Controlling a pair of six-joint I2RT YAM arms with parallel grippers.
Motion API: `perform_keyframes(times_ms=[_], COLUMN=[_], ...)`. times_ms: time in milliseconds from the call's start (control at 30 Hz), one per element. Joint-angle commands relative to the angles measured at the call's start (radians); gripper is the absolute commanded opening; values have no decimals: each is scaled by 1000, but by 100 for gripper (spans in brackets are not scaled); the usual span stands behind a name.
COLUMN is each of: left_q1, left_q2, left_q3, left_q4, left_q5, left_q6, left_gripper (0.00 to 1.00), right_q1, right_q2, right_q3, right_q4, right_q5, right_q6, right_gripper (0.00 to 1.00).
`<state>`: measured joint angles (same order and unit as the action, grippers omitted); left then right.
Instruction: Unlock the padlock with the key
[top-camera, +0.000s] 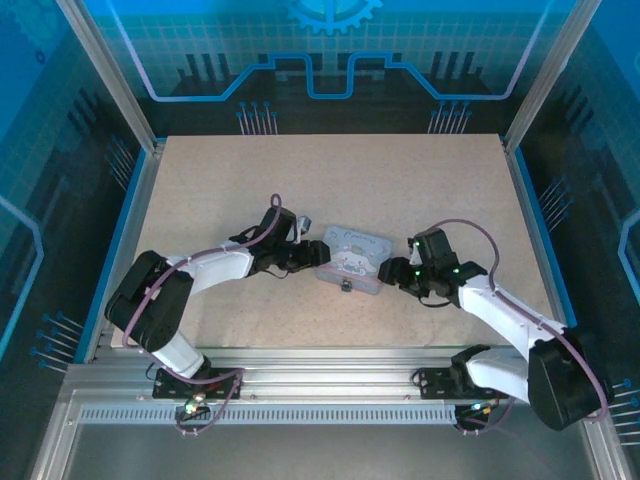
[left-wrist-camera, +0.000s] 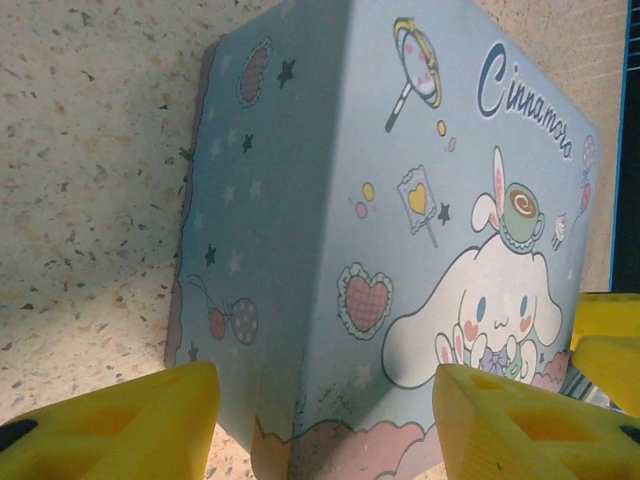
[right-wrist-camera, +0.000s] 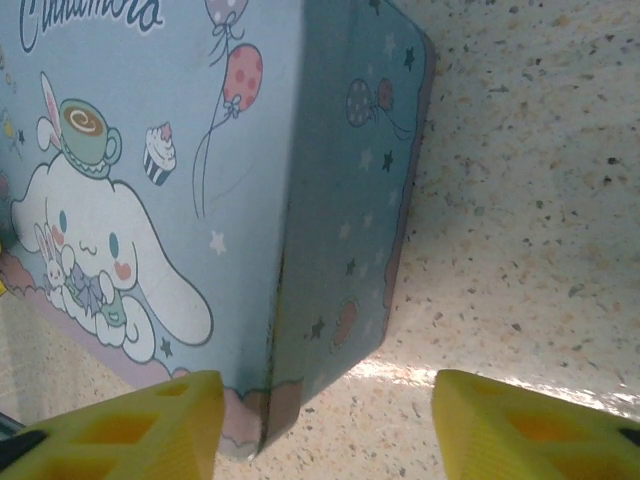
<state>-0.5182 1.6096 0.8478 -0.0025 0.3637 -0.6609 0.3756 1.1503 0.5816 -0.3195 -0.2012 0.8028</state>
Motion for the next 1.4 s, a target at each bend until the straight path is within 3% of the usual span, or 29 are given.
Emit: perform_keyframes(times_ms=[0, 200, 667, 1167, 1367], left_q1=[-4, -4, -2, 29, 31], left_q2=[-19, 11, -14, 82, 64], left_q3=[-7, 21, 11, 130, 127], left_q4=[29, 19, -9, -39, -51], left_q5=[0, 18, -50, -91, -129], left_q6=[-5, -3, 14, 18, 15], left_gripper=[56, 43, 40, 40, 49], right_q1=[12, 12, 13, 26, 26], right_q2=[39, 117, 366, 532, 547], right_q3=[45, 105, 293, 500, 538], right_q4=[39, 43, 39, -4, -34], right_q5=[-26, -31, -54, -44, -32], right_q6=[-7, -27, -90, -122, -134], right_gripper=[54, 46, 44, 45, 46])
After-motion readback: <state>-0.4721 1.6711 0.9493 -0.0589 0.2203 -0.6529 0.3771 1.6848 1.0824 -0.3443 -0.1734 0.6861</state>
